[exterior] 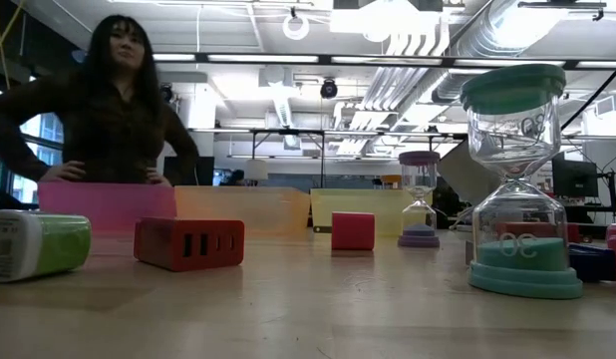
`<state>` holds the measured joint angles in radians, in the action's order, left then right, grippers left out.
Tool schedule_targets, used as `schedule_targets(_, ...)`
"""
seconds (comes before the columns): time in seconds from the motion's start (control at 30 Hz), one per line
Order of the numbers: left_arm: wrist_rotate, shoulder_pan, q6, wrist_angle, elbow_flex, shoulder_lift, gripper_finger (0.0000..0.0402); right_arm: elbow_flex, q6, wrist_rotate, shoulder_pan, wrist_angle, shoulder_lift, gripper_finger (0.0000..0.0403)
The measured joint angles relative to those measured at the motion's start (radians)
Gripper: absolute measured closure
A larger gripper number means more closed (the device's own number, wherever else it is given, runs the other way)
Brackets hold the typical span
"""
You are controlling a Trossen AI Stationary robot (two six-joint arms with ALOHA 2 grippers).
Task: Pick & Place Office items
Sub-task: Put the blue hourglass into the yellow bin
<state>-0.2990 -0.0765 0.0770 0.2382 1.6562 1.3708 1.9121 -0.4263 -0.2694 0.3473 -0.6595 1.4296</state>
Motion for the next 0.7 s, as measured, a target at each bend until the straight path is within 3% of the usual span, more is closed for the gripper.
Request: schedule_targets(0.7,0.042,0.000,0.010,0.013,0.000,0.000,0.0201,0.000,-0.129,0.005,-0.062,0.013,0.048,0.0131)
